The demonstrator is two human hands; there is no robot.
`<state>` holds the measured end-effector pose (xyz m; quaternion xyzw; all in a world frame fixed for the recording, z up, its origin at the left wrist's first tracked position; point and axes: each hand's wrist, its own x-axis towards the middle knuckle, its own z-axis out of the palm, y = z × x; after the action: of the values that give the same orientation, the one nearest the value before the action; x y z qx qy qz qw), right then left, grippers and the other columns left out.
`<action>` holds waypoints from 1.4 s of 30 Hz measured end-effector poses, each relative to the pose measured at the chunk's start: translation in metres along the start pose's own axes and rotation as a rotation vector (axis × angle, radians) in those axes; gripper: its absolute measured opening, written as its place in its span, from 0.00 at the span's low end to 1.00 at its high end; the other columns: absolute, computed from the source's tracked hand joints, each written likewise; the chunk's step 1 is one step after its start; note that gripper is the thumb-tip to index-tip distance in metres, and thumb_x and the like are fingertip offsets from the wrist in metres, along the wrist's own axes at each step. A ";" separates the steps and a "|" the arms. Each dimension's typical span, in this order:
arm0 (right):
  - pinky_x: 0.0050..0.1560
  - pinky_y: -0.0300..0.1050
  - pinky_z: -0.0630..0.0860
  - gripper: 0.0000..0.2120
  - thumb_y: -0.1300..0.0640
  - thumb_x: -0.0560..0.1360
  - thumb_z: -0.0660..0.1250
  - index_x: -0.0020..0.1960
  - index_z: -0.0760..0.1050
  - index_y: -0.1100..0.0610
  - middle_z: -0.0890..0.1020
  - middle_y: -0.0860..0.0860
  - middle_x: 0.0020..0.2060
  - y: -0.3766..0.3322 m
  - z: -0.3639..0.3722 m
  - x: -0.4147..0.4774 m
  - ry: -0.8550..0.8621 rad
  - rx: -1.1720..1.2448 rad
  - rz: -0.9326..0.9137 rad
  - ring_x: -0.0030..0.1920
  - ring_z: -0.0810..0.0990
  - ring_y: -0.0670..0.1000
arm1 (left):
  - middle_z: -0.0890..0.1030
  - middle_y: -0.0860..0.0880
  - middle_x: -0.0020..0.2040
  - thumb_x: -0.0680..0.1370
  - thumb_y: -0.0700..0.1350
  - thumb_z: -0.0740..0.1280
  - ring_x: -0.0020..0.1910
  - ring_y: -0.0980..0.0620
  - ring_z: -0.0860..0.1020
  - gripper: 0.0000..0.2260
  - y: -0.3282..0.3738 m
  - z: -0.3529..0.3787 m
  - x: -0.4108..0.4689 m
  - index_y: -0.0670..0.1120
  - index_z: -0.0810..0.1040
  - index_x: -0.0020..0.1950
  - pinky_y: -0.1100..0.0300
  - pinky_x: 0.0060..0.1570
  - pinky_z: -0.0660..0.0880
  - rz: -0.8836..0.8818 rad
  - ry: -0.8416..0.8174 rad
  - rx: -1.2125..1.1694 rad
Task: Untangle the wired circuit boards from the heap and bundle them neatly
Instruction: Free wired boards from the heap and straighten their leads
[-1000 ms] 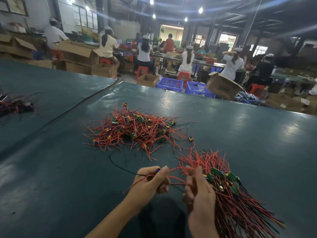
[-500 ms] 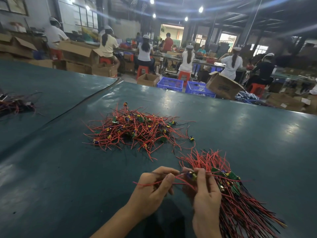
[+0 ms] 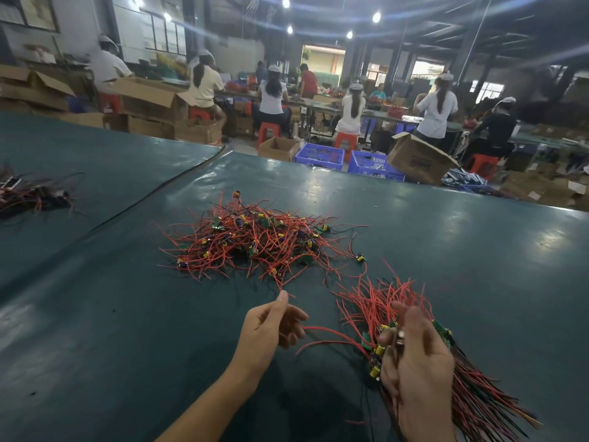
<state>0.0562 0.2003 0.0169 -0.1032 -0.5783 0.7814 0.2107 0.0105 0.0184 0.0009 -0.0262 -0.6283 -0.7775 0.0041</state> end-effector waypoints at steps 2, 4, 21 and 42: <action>0.33 0.42 0.76 0.20 0.41 0.70 0.71 0.57 0.79 0.49 0.83 0.49 0.33 0.007 -0.001 0.001 0.046 -0.515 -0.139 0.28 0.78 0.47 | 0.80 0.42 0.30 0.81 0.53 0.57 0.28 0.51 0.75 0.24 -0.003 -0.003 0.003 0.40 0.83 0.36 0.61 0.31 0.70 -0.028 0.031 0.003; 0.43 0.42 0.73 0.26 0.45 0.71 0.73 0.68 0.74 0.45 0.83 0.46 0.43 0.014 -0.001 0.000 0.079 -0.954 -0.267 0.42 0.78 0.46 | 0.80 0.42 0.31 0.82 0.53 0.56 0.29 0.51 0.75 0.25 -0.006 -0.005 0.005 0.41 0.83 0.36 0.61 0.32 0.70 -0.045 0.044 0.000; 0.47 0.41 0.78 0.10 0.57 0.77 0.68 0.58 0.80 0.50 0.79 0.40 0.45 0.058 0.029 -0.020 -0.314 -0.839 -0.326 0.49 0.79 0.43 | 0.65 0.44 0.72 0.75 0.48 0.69 0.71 0.44 0.61 0.19 -0.032 -0.074 0.055 0.48 0.75 0.66 0.46 0.67 0.64 0.260 0.411 1.168; 0.58 0.39 0.69 0.15 0.48 0.81 0.58 0.65 0.74 0.48 0.77 0.43 0.54 0.043 0.017 -0.014 -0.225 -1.183 -0.212 0.57 0.71 0.46 | 0.79 0.44 0.59 0.79 0.58 0.61 0.61 0.41 0.73 0.18 -0.025 -0.114 0.115 0.51 0.76 0.64 0.45 0.62 0.65 -0.050 0.536 1.208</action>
<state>0.0528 0.1688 -0.0193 -0.0614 -0.9399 0.3089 0.1318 -0.1098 -0.0851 -0.0423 0.1897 -0.9316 -0.2676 0.1565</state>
